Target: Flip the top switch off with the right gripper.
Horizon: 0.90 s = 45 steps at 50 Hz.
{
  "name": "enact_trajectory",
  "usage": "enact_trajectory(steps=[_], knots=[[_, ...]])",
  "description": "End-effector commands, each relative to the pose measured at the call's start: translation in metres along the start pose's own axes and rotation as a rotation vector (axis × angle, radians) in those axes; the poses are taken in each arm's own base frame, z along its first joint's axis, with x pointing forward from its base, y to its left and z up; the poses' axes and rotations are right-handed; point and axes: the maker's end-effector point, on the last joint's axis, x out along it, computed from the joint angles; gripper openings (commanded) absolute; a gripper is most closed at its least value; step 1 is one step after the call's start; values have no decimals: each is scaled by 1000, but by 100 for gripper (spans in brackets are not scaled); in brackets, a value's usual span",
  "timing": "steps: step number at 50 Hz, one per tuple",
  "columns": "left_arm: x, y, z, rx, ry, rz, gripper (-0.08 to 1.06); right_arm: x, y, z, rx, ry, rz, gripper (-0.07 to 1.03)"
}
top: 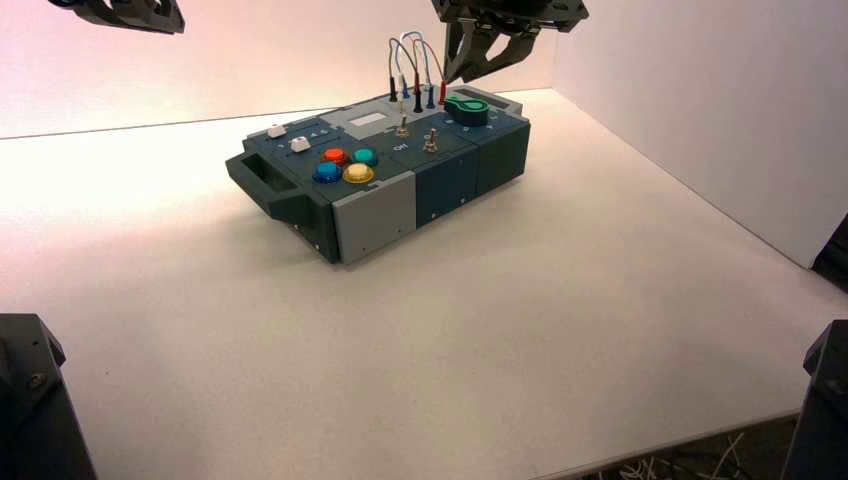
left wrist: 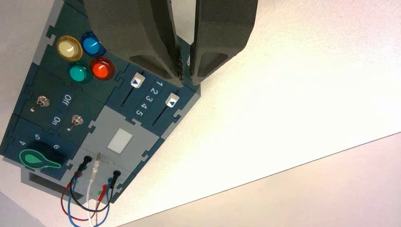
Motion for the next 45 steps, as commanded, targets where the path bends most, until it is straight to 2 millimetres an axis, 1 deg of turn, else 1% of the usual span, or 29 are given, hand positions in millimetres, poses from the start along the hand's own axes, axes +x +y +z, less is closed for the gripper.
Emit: enact_trajectory(steps=[1,7,18,28,38,45], knots=[[-1,-1,10,17,-29,-1,10,-12,5,11,-9,-43,9,32],[-1,-1,9,21,-28,0,10,-11,4,7,-7,-33,8,32],[0,-1,7,24,-22,0,10,-11,4,6,-7,-25,9,32],[3,-9,3,35,-6,-22,10,-9,5,7,-4,-22,10,32],[13,-13,-15,34,57,-35,10,-6,6,7,-1,-6,13,32],[18,-17,-26,26,96,-46,10,-6,8,13,-1,2,18,32]])
